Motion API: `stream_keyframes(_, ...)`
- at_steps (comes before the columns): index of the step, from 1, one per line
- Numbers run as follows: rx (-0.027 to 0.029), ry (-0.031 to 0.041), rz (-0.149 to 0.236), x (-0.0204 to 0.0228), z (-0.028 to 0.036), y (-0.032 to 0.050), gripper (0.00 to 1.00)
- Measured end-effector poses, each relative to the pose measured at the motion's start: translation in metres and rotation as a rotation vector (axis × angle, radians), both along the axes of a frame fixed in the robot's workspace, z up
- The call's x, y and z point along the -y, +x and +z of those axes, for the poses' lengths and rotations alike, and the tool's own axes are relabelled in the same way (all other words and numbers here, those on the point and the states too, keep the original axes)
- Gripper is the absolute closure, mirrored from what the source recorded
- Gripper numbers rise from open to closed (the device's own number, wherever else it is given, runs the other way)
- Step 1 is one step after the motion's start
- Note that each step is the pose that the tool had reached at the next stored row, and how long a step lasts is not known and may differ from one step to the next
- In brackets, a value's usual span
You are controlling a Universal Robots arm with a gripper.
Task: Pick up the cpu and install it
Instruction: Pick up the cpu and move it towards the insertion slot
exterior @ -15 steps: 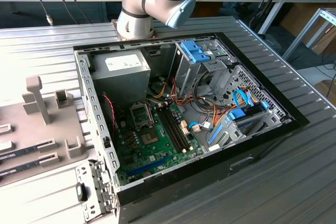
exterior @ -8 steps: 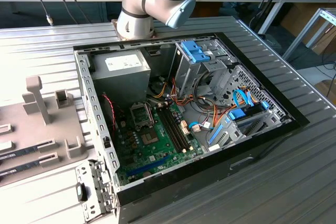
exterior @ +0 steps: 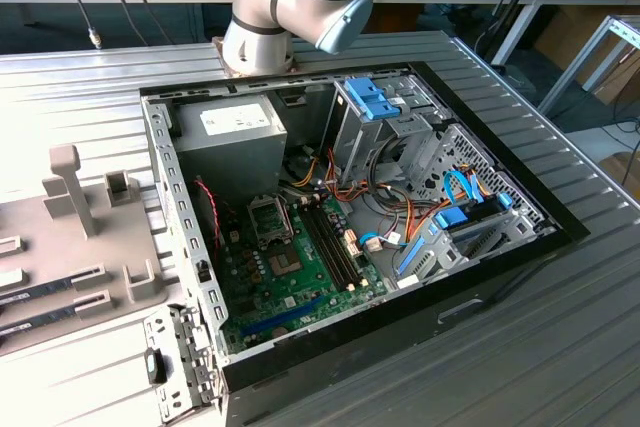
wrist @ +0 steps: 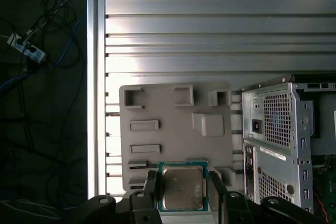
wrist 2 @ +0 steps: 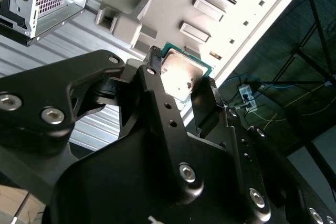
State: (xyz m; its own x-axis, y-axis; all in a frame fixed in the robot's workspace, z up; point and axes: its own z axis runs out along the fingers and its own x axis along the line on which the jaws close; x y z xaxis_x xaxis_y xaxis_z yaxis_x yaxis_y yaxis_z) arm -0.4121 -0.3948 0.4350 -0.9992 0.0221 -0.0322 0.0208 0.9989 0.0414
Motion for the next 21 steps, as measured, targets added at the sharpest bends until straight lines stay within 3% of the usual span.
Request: stream_keyframes(21, 0.0001, 0.0, 0.0, 0.0, -0.0001, 0.0169, 0.53)
